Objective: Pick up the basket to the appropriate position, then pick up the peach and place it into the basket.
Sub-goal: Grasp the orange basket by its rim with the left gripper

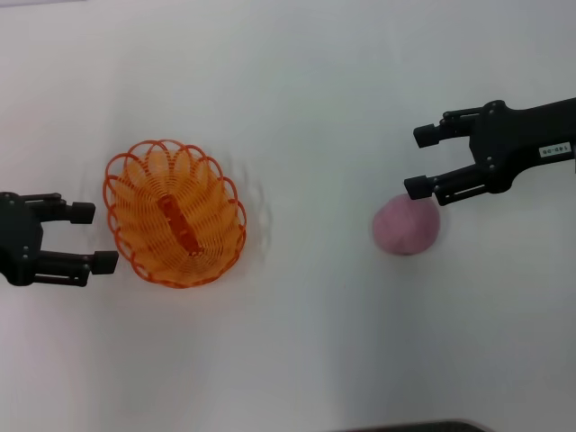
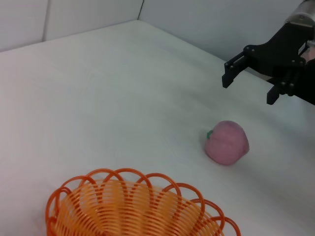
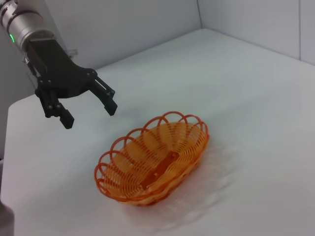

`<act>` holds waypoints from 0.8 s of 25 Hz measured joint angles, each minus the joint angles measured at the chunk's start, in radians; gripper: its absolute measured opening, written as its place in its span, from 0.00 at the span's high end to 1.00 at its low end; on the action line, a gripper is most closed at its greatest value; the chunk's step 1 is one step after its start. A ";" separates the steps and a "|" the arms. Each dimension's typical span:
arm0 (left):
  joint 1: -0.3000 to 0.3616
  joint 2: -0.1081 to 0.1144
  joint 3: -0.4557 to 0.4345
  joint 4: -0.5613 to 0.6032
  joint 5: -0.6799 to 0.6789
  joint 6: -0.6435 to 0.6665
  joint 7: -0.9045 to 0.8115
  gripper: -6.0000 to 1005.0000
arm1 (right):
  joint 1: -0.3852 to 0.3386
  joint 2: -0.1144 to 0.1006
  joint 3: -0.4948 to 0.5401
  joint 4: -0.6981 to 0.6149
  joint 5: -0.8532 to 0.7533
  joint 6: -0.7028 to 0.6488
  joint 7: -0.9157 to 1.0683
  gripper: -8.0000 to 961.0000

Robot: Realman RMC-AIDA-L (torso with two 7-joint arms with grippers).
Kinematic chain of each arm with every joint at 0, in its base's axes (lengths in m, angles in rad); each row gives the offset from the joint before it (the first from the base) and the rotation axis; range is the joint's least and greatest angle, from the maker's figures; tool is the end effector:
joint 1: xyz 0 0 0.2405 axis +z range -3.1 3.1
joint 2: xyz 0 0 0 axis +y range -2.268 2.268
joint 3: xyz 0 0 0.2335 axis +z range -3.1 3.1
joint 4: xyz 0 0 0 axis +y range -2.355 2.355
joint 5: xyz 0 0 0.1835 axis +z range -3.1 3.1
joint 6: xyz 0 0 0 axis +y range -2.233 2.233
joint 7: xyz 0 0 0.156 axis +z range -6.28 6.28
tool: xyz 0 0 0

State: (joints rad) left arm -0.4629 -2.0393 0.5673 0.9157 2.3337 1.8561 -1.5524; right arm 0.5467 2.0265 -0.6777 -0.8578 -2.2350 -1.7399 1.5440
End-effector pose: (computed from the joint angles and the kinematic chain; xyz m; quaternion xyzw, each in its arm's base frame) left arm -0.2604 0.2606 0.0436 -0.9554 -0.2637 -0.1178 0.0623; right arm 0.2335 0.2943 0.0326 -0.9669 0.2098 0.1254 0.0730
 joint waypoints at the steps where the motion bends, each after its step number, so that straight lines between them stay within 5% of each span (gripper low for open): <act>1: 0.001 0.000 -0.001 0.000 0.000 0.000 0.000 0.12 | 0.002 0.001 0.000 0.000 0.000 0.001 0.000 0.07; 10: -0.015 0.003 0.000 0.005 0.000 -0.011 -0.046 0.12 | 0.005 0.003 0.003 0.002 0.000 0.003 0.002 0.07; 20: -0.215 0.034 0.144 0.069 0.093 -0.121 -0.359 0.12 | 0.005 0.007 -0.002 0.004 -0.001 0.007 0.001 0.07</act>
State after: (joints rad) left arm -0.6779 -2.0052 0.7110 0.9848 2.4268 1.7355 -1.9109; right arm 0.5522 2.0333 -0.6794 -0.8542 -2.2360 -1.7330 1.5449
